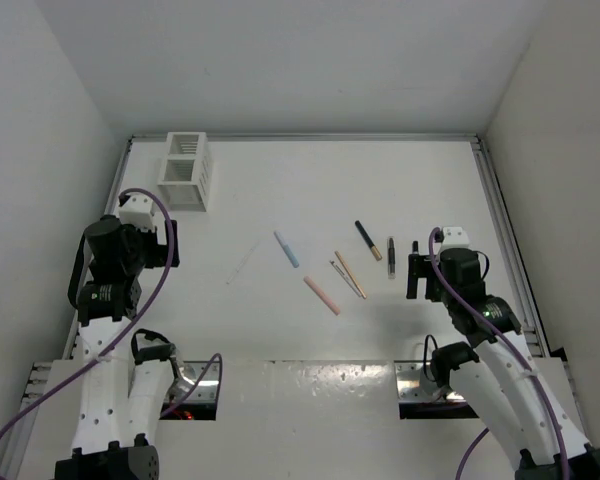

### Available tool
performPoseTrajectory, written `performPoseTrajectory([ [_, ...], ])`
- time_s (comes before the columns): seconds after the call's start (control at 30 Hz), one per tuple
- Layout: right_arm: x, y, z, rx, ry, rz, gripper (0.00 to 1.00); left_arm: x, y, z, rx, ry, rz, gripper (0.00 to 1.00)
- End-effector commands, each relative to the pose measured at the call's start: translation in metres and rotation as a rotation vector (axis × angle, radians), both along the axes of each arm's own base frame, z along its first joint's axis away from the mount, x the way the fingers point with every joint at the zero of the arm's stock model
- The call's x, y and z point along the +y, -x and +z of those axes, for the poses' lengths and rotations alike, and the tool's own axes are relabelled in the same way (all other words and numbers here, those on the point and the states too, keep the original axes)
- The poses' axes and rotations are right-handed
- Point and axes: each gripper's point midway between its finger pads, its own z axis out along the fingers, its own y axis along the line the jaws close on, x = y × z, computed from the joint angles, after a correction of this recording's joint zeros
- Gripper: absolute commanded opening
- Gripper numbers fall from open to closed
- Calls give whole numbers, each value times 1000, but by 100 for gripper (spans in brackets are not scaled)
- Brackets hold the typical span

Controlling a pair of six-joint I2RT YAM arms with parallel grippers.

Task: Organize the makeup

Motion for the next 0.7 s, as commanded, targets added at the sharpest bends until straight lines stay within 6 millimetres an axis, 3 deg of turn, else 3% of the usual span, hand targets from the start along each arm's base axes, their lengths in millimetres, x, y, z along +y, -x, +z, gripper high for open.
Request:
performPoseTrajectory([
  [0.0,3,-2,0,0,-4,18,100,-4,-4,14,-55,-6,-21,100],
  [0.2,8,-2,1,4,-18,39,100,-9,-4,37,-90,47,-12,100],
  [0.3,10,-3,2,7,-25,45,100,-28,-5,35,-57,58,-146,100],
  [0.33,10,-3,2,9,-27,45,100,-50,0,41,-44,44,-303,100],
  [0.4,13,-4,4,12,-38,59,100,-65,-4,44,9,68,-397,98],
  [0.43,15,-3,4,15,-42,68,100,-71,-1,66,5,62,-430,92],
  [0.53,18,-3,1,22,-60,71,100,-83,-8,82,99,-35,-482,86],
  [0.67,25,-5,-5,31,-90,85,100,-101,-19,58,223,-153,-513,89],
])
